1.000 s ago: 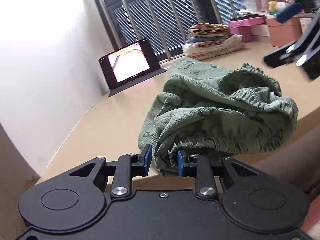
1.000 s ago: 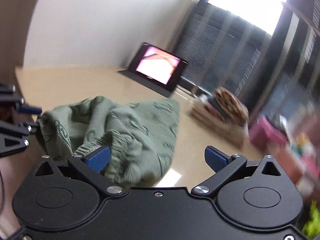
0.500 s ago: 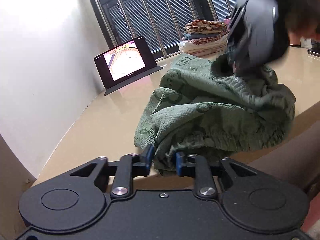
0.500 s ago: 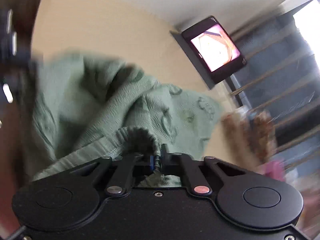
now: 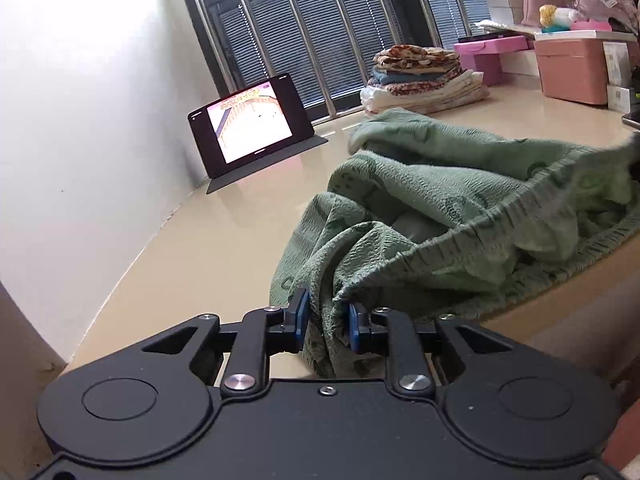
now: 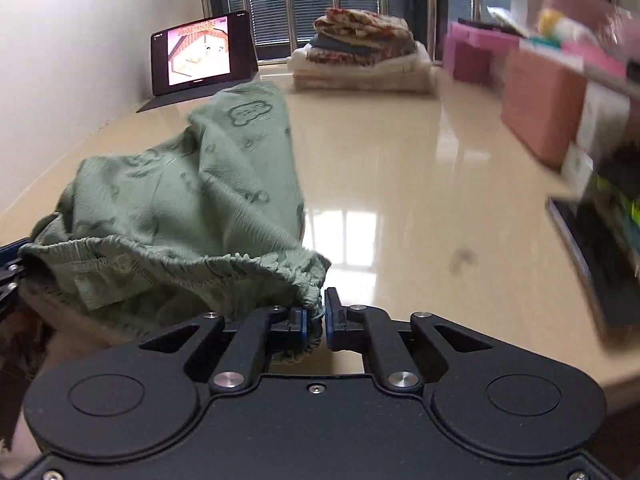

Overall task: Fold clothes
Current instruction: 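Raise the garment by its waistband with both grippers, holding it up high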

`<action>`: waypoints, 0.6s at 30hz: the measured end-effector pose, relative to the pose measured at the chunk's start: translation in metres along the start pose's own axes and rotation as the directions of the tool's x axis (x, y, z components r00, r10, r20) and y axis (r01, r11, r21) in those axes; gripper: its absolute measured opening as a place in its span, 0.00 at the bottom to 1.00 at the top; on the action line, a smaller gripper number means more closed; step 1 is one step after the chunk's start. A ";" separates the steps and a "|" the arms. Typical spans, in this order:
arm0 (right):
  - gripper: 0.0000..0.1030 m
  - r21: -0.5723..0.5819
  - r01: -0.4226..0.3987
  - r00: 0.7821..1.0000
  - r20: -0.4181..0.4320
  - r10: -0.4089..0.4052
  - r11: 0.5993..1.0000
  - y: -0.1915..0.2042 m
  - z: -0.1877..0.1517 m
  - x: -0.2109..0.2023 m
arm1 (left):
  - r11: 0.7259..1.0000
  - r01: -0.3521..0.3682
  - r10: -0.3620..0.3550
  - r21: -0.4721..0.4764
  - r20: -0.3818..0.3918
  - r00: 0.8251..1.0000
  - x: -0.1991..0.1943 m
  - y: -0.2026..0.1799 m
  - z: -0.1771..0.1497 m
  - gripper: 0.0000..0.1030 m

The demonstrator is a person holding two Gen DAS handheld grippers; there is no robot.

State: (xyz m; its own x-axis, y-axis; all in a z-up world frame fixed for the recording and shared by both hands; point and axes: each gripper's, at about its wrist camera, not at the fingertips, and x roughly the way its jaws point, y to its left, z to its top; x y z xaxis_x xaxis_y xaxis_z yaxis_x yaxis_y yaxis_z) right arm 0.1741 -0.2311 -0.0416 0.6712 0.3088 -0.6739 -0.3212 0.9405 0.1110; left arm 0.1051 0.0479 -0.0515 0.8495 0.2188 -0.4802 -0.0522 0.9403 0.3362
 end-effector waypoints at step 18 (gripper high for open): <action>0.79 -0.416 0.464 0.873 0.363 -0.325 0.782 0.073 -0.018 0.001 | 0.977 -0.209 0.207 0.048 0.059 0.977 -0.026 -0.009 -0.008 0.78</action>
State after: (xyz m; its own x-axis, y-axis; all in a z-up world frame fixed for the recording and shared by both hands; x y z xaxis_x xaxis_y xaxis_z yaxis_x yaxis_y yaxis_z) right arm 0.1394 -0.1651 -0.0467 0.9331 0.0156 -0.3593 -0.2176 0.8200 -0.5294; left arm 0.0793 0.0360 -0.0488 0.8499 0.3925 -0.3516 -0.2039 0.8602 0.4675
